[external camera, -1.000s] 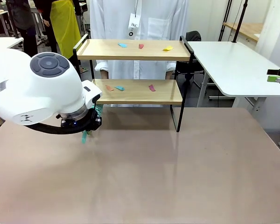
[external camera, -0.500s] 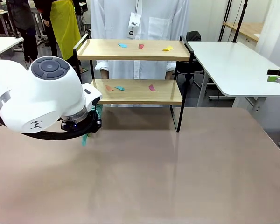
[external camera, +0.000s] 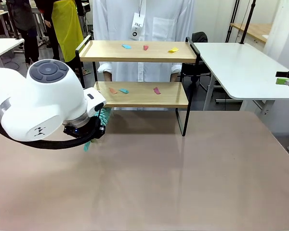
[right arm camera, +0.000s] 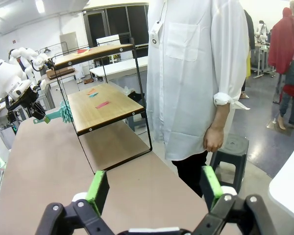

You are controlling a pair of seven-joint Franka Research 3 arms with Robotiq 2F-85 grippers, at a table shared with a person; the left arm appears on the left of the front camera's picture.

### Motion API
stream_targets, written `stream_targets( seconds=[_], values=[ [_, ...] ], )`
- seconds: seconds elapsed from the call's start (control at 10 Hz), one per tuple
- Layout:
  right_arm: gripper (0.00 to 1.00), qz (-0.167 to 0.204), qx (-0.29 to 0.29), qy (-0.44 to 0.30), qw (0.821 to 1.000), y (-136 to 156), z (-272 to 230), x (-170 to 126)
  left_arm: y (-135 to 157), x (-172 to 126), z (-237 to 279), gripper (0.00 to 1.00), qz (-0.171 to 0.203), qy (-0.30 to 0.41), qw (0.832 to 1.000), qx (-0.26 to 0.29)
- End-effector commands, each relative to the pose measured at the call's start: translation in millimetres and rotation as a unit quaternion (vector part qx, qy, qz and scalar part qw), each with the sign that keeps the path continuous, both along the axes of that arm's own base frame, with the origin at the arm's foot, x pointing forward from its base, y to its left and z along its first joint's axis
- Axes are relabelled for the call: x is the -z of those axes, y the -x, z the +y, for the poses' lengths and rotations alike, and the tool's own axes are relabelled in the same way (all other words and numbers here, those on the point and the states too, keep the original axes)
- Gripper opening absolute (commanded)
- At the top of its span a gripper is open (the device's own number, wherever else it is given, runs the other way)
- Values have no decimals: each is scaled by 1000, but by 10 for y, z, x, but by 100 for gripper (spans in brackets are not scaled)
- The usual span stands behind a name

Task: Clean the shelf.
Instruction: Clean the specific section of the Shelf indicated by the human with the Duster.

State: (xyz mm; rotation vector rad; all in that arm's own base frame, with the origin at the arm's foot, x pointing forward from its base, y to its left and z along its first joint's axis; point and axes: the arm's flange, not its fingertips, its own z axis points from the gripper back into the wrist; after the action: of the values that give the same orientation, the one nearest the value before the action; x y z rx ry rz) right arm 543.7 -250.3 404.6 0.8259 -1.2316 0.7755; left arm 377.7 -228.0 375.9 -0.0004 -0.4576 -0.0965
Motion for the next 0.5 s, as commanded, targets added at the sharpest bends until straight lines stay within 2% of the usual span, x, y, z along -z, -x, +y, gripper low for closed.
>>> stream_targets(
  seconds=[0.0,0.2,0.4],
  values=[
    [100,-2,-1,-1,1000,0,21,-23,90,-154,257,13,10,5,998,69],
    [100,-2,-1,-1,1000,0,21,-23,141,-231,415,13,15,26,988,155],
    [100,-2,-1,-1,1000,0,21,-23,162,-267,564,13,38,49,966,250]
  ],
)
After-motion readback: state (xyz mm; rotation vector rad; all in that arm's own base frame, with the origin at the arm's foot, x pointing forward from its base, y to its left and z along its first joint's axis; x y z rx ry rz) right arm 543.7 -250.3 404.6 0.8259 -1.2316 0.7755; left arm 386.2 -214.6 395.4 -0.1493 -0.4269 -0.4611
